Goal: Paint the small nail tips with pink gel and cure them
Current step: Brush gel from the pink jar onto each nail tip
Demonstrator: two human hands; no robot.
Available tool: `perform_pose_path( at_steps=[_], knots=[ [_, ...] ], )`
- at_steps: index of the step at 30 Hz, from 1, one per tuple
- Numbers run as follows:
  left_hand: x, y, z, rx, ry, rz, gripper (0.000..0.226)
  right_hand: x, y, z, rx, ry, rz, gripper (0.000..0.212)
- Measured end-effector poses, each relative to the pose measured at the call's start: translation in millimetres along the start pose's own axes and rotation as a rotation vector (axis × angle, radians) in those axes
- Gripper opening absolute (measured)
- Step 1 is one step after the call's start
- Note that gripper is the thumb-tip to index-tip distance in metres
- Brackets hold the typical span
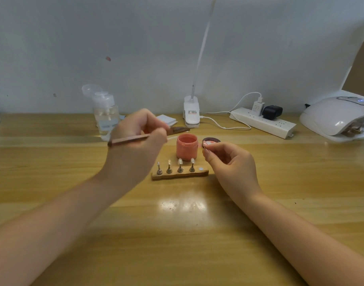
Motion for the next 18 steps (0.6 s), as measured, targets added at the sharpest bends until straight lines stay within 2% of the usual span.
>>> perform_pose_path(
  at_steps=[2, 5, 8, 12, 16, 18],
  knots=[
    [-4, -2, -25, -0.021, 0.101, -0.102, 0.012, 0, 0, 0, 0.002, 0.003, 0.012, 0.013],
    [-10, -14, -58, -0.164, 0.223, -0.292, 0.016, 1, -1, 0, 0.0, -0.004, 0.003, 0.013],
    [-14, -34, -79, -0.348, 0.336, -0.313, 0.017, 2, -2, -1, 0.013, -0.007, -0.017, 0.011],
    [-17, -57, -87, -0.502, 0.414, -0.408, 0.011, 2, -2, -1, 0.022, -0.005, -0.043, 0.009],
    [-22, -68, -81, -0.572, 0.449, -0.475, 0.014, 3, -2, -1, 0.02, -0.008, -0.038, 0.008],
    [-27, -65, -80, -0.536, 0.477, -0.429, 0.01, 3, -1, -1, 0.015, -0.004, -0.028, 0.008]
  ],
)
Point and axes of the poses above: each hand's wrist, its own z-axis away from the middle knuckle, its own y-axis out of the back of the hand, x = y × z, the point moved 4 cm from there along -z, towards the middle knuckle, and after that the axes turned 9 degrees about -z, right-handed, at the moved point
